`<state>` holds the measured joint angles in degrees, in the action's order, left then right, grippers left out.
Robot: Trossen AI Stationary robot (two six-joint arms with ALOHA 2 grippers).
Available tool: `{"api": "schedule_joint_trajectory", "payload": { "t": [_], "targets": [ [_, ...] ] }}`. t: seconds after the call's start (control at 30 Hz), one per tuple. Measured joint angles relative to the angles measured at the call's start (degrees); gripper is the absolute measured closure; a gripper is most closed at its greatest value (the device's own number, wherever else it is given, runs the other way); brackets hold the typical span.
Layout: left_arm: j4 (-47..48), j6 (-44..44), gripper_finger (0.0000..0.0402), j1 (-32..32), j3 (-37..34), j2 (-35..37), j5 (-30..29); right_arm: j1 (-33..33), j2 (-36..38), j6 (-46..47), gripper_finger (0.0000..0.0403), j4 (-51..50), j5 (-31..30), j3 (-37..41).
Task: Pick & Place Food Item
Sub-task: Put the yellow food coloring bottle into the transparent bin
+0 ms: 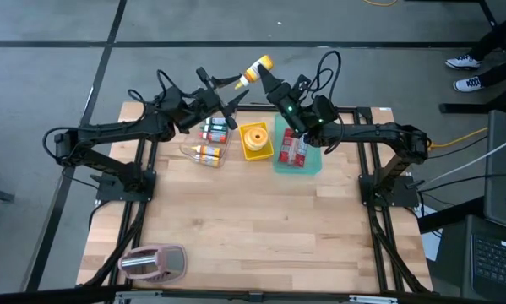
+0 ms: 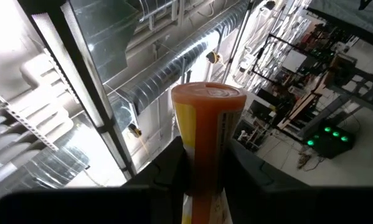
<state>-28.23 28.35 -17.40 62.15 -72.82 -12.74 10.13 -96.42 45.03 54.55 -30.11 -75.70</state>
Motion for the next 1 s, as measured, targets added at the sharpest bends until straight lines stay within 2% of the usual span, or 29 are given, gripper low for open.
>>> {"api": "schedule_joint_trajectory", "payload": {
  "t": [0.27, 0.5, 1.0],
  "targets": [
    [2.0, -0.6, 0.0232, -0.7, 0.0, -0.1, 0.4, 0.0, 0.0, 0.8, 0.0319, 0.5, 1.0, 0.0],
    [-1.5, 2.1, 0.0228, 0.6, 0.0, -0.1, 0.3, -0.1, 0.0, 0.8, 0.0318, 0.5, 1.2, 0.0],
    [-0.5, 2.9, 0.0243, 0.8, 0.0, 0.0, 0.1, -0.1, 0.0, 0.8, 0.0318, 0.3, 1.2, 0.0]
  ]
}}
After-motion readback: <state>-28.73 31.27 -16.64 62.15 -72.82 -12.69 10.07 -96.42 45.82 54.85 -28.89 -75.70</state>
